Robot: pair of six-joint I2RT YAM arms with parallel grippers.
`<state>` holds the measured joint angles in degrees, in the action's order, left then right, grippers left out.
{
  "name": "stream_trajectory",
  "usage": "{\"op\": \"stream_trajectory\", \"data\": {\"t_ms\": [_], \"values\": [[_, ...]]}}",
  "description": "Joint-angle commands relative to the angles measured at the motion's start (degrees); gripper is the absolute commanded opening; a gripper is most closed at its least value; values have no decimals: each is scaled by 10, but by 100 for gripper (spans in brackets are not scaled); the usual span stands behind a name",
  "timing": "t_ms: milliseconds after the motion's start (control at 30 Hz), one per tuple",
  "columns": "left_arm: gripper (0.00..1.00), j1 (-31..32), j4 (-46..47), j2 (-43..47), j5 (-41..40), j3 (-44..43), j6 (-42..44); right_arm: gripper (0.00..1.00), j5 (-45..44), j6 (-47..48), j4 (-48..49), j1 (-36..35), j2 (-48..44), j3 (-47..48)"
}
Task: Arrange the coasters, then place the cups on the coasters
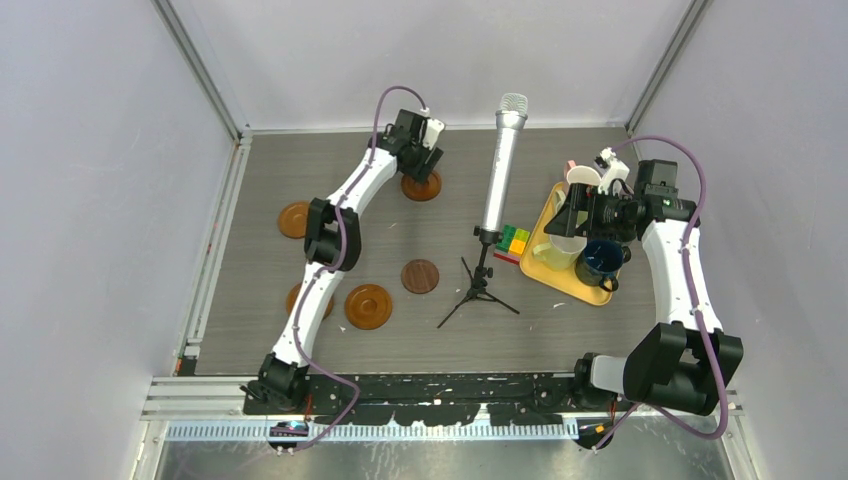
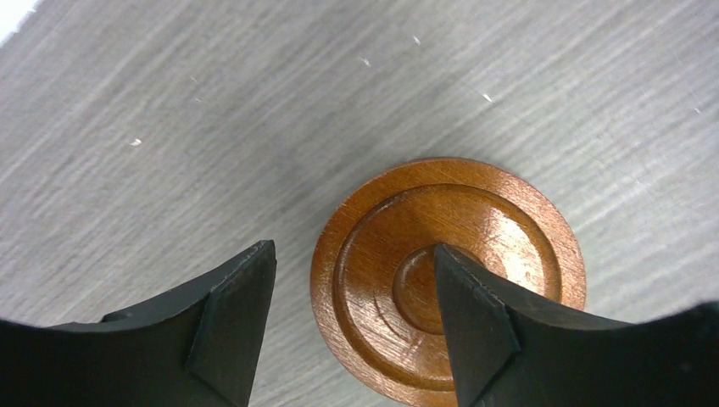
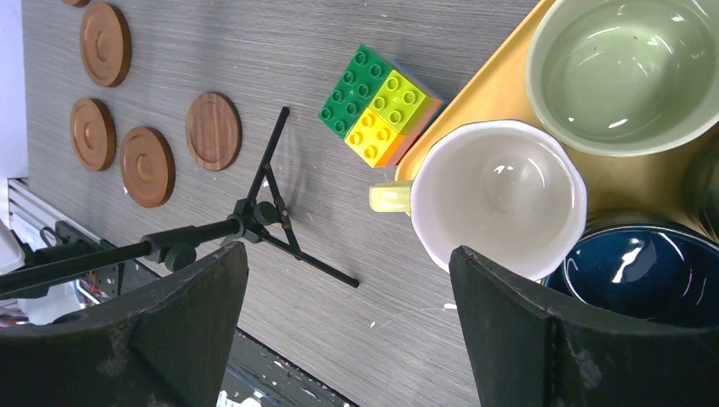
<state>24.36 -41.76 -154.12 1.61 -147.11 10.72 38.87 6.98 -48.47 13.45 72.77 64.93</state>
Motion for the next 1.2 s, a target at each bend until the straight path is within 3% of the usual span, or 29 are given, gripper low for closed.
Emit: {"op": "stream_trajectory", "data": {"t_ms": [0,167,333,600,933,1167], "values": [[71,1,67,10,-48,-32,20,93,-3,0,12,-2,-4,0],[76,-3,70,46,-81,-25,33,93,-4,-1,12,-2,-8,-2],[83,-34,-81,148,54,4,-7,93,9,-5,12,-2,-15,-3],[88,-165,-167,422,219,338,64,93,23,0,2,-3,-16,12],[85,-291,-177,586,199,594,182,93,35,1,-18,-5,-7,41],[79,-307,-98,630,191,758,199,93,35,0,-22,-5,-13,47]]}}
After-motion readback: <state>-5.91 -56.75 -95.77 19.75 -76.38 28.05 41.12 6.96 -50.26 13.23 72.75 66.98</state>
